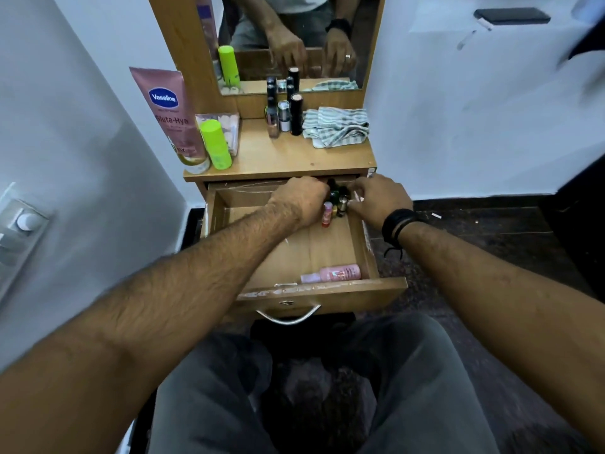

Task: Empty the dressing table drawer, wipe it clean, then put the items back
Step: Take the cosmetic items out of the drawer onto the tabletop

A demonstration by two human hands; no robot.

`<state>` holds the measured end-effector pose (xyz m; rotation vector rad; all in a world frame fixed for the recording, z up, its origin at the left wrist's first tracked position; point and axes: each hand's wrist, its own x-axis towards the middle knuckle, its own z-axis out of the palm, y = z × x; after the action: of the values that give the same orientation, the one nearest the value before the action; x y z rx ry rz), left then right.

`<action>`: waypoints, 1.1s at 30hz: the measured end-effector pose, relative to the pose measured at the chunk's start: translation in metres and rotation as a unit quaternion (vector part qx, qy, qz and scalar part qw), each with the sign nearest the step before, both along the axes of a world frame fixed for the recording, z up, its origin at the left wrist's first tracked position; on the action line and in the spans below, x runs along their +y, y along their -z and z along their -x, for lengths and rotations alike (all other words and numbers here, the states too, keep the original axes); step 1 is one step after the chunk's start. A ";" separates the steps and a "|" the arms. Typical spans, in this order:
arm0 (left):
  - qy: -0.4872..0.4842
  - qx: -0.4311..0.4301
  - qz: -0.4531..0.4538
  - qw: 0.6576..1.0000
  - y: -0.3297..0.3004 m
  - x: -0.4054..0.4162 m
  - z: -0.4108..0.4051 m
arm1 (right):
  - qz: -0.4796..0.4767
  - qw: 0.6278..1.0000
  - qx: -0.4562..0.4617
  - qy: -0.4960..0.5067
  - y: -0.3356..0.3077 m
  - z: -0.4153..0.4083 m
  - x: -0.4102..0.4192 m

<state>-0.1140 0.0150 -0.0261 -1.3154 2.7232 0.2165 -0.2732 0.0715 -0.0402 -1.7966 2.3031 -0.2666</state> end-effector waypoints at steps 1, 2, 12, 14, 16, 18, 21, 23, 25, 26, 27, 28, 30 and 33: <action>-0.004 -0.003 -0.009 1.000 0.002 0.002 0.000 | -0.016 1.000 0.019 -0.006 0.005 0.001 0.001; -0.010 -0.005 -0.018 1.000 0.005 0.003 0.000 | -0.028 0.999 0.034 -0.008 0.010 0.001 0.001; -0.015 0.012 -0.038 0.999 0.019 0.009 0.000 | -0.046 0.996 0.075 0.006 0.032 -0.007 -0.004; -0.013 0.014 -0.027 0.999 0.020 0.010 0.000 | -0.022 0.996 0.086 0.002 0.034 -0.008 -0.004; -0.014 0.018 -0.017 1.000 0.021 0.009 0.000 | 0.011 0.994 0.107 -0.016 0.036 -0.007 -0.005; -0.015 0.019 -0.012 1.000 0.023 0.009 0.000 | 0.031 0.988 0.142 -0.048 0.038 -0.006 -0.007; -0.012 0.017 -0.005 1.000 0.023 0.009 0.000 | 0.045 0.980 0.175 -0.088 0.038 -0.006 -0.011; -0.007 0.018 0.001 1.000 0.023 0.010 0.000 | 0.053 0.977 0.182 -0.099 0.037 -0.008 -0.013; -0.005 0.020 0.002 1.000 0.023 0.010 -0.002 | 0.049 0.977 0.181 -0.100 0.038 -0.009 -0.015; -0.005 0.021 -0.001 1.000 0.022 0.010 -0.002 | 0.046 0.978 0.179 -0.100 0.039 -0.010 -0.016; -0.005 0.022 -0.004 1.000 0.022 0.010 -0.004 | 0.043 0.979 0.175 -0.097 0.040 -0.011 -0.018; -0.004 0.023 -0.007 1.000 0.022 0.010 -0.005 | 0.042 0.980 0.169 -0.094 0.041 -0.011 -0.019; -0.001 0.026 -0.010 1.000 0.019 0.011 -0.006 | 0.037 0.985 0.148 -0.081 0.041 -0.012 -0.021; 0.017 0.030 -0.007 0.999 0.012 0.012 -0.008 | 0.023 0.993 0.100 -0.056 0.037 -0.012 -0.020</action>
<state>-0.1061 0.0267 -0.0378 -1.2780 2.7859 0.2748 -0.2615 0.0510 -0.0770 -2.0523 2.3318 -0.1262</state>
